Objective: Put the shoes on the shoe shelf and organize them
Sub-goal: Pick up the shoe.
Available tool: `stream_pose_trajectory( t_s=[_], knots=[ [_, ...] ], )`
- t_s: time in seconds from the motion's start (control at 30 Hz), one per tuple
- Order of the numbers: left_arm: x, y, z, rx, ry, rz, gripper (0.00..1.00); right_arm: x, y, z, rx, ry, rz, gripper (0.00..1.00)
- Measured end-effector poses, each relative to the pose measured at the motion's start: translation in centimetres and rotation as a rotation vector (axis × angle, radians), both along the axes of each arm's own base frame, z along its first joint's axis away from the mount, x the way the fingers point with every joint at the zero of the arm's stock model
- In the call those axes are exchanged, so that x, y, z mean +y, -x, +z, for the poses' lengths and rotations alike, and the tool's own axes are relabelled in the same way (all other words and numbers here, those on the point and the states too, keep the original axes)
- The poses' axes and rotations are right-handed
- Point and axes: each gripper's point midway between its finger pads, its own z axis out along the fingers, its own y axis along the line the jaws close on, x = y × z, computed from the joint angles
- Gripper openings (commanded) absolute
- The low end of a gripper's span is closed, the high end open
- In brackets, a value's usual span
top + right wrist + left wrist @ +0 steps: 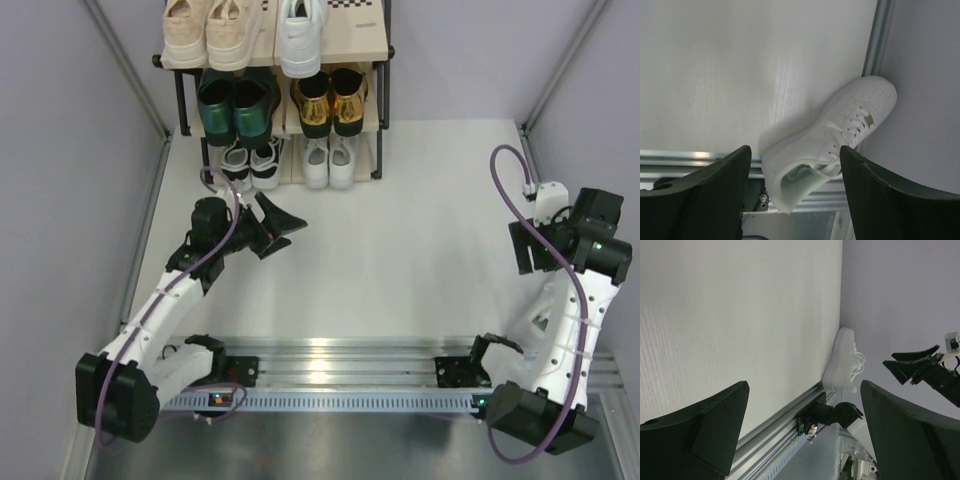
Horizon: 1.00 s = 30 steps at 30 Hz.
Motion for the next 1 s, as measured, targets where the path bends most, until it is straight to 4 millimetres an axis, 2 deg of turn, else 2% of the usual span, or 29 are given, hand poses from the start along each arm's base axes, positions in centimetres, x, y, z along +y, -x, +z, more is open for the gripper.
stream_pose_trajectory(
  t_s=[0.2, 0.43, 0.77, 1.0],
  knots=[
    [-2.5, -1.0, 0.2, -0.007, 0.007, -0.096, 0.98, -0.9, 4.1, -0.8, 0.097, 0.113, 0.027, 0.74],
    [-5.1, -0.5, -0.6, 0.001, 0.012, -0.197, 0.98, -1.4, 7.3, -2.5, 0.162, 0.203, 0.035, 0.76],
    [-5.4, 0.5, -0.8, -0.009, 0.029, -0.228, 0.98, -2.5, 10.7, -5.8, 0.296, 0.277, -0.005, 0.76],
    [-5.5, 1.0, -0.2, -0.022, 0.045, -0.249, 0.97, -4.0, 11.9, -6.4, 0.344, 0.281, -0.111, 0.74]
  ],
)
